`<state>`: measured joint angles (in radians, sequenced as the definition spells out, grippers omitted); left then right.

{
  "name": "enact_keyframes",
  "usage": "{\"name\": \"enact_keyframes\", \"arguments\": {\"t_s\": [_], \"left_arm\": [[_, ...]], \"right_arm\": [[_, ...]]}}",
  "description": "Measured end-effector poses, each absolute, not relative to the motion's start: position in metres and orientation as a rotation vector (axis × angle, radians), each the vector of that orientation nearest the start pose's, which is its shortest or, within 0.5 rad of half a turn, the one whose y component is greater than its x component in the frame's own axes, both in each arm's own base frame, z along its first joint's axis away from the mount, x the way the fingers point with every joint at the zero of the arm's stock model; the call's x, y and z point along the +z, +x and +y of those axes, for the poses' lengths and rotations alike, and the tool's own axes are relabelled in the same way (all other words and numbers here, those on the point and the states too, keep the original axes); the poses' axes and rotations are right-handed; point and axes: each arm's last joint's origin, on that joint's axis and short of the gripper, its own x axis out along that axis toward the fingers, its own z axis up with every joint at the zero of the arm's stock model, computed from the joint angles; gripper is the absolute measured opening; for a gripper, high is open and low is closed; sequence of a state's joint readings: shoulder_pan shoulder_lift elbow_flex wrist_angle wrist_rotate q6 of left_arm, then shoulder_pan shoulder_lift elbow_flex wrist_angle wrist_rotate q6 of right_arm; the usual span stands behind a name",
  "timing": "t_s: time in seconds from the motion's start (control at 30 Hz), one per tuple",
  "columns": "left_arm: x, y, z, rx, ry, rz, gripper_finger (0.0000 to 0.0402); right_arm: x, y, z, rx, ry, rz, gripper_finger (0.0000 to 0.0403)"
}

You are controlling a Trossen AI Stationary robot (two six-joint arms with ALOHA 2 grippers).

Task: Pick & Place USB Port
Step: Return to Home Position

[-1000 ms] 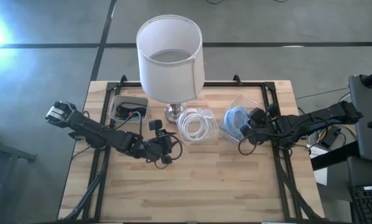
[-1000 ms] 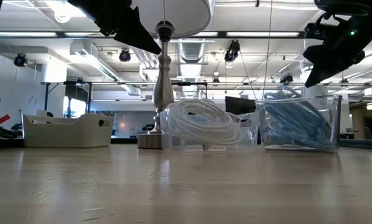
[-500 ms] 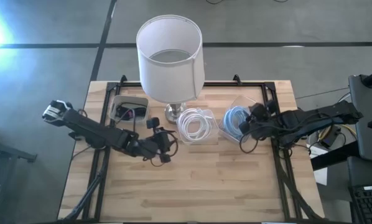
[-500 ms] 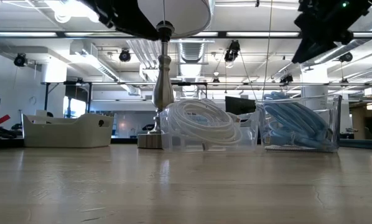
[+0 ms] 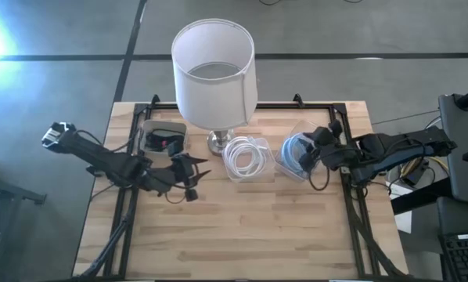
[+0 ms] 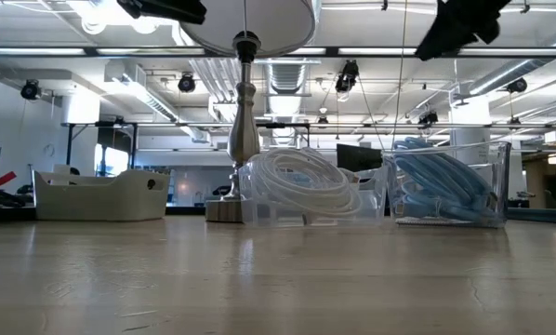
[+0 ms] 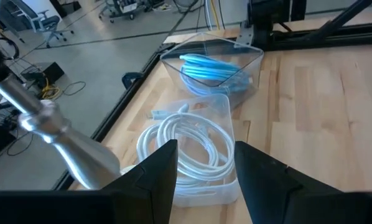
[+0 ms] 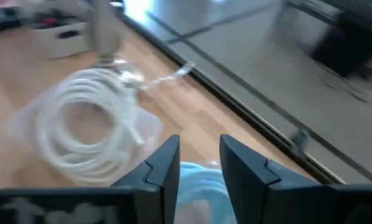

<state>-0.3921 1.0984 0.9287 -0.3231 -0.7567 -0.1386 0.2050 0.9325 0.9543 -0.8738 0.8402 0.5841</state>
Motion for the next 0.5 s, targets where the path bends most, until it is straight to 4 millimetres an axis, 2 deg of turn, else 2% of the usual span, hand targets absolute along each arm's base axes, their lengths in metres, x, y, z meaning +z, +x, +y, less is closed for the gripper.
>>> {"name": "enact_keyframes", "arguments": {"t_s": [0.3,0.5], "left_arm": [[0.325,0.191,-0.058,0.383,0.135,0.392,0.0163],[0.313,0.165,-0.048,0.356,0.114,0.370,0.0163]], "right_arm": [[0.323,0.185,0.024,-0.324,-0.082,0.528,0.0078],[0.328,0.187,0.028,-0.177,-0.116,0.494,0.0054]]}}
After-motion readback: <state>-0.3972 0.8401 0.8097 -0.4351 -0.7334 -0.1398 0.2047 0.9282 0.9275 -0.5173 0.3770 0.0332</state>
